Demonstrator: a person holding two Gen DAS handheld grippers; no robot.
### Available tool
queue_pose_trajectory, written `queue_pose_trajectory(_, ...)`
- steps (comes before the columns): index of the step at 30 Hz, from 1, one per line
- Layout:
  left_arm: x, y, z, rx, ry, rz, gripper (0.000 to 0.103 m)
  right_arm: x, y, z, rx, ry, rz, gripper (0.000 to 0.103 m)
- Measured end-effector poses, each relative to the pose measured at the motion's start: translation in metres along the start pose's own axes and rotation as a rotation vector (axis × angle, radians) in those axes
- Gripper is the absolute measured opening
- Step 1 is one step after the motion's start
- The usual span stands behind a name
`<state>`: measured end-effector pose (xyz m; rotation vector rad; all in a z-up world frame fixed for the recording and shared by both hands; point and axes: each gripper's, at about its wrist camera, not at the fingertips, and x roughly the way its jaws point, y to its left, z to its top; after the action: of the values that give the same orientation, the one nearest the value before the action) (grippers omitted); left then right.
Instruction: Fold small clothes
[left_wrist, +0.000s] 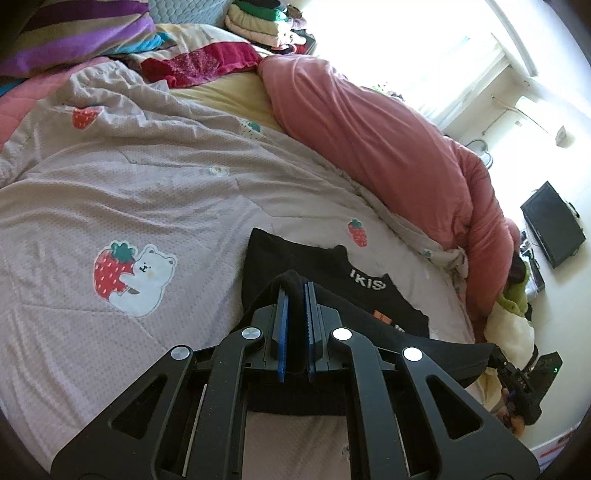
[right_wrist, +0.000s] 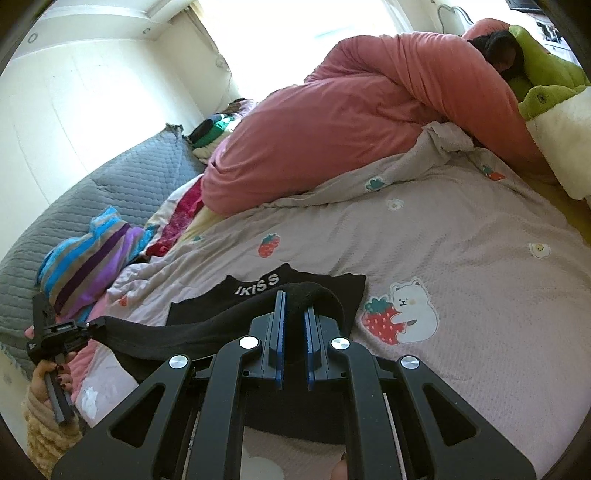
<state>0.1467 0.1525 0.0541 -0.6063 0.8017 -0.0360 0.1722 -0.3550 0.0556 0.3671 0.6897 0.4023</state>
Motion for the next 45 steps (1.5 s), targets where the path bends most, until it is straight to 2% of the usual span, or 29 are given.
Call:
queue_pose_trajectory(14, 0.04, 0.011, -0.001, 0.002, 0.051, 0.061, 0.005, 0.043, -0.016, -0.013, 0.028, 0.081, -0.066, 0.009)
queue_pose_trajectory(15, 0.04, 0.012, -0.002, 0.004, 0.045, 0.075, 0.006, 0.044, -0.017, -0.014, 0.032, 0.081, -0.075, 0.013)
queue_pose_trajectory(17, 0.038, 0.012, -0.002, 0.009, 0.037, 0.082, 0.006, 0.042, -0.019, -0.015, 0.032, 0.064, -0.106, 0.034)
queue_pose_trajectory(18, 0.037, 0.012, -0.003, 0.009, 0.034, 0.083, 0.009, 0.041, -0.021, -0.015, 0.034, 0.056, -0.113, 0.039)
queue_pose_trajectory(21, 0.03, 0.01, -0.005, 0.033, 0.018, 0.1, 0.021, 0.038, -0.024, -0.016, 0.04, 0.049, -0.113, 0.039)
queue_pose_trajectory(27, 0.014, -0.007, -0.023, 0.149, -0.008, 0.144, 0.021, 0.026, -0.012, -0.023, -0.046, 0.029, -0.13, 0.039)
queue_pose_trajectory(29, 0.012, -0.012, -0.033, 0.189, 0.002, 0.157, 0.021, 0.023, -0.006, -0.027, -0.091, 0.035, -0.134, 0.036)
queue_pose_trajectory(31, 0.014, -0.017, -0.046, 0.232, 0.023, 0.174, 0.021, 0.023, 0.002, -0.034, -0.143, 0.054, -0.141, 0.023)
queue_pose_trajectory(34, 0.024, -0.027, -0.066, 0.293, 0.056, 0.19, 0.021, 0.027, 0.008, -0.046, -0.188, 0.099, -0.134, 0.014)
queue_pose_trajectory(39, 0.054, -0.042, -0.091, 0.395, 0.109, 0.232, 0.021, 0.043, 0.013, -0.066, -0.231, 0.169, -0.151, 0.013)
queue_pose_trajectory(43, 0.075, -0.046, -0.098, 0.453, 0.119, 0.291, 0.021, 0.06, 0.012, -0.081, -0.232, 0.219, -0.167, 0.013)
queue_pose_trajectory(45, 0.084, -0.047, -0.097, 0.46, 0.127, 0.298, 0.021, 0.07, 0.011, -0.084, -0.235, 0.238, -0.18, 0.013)
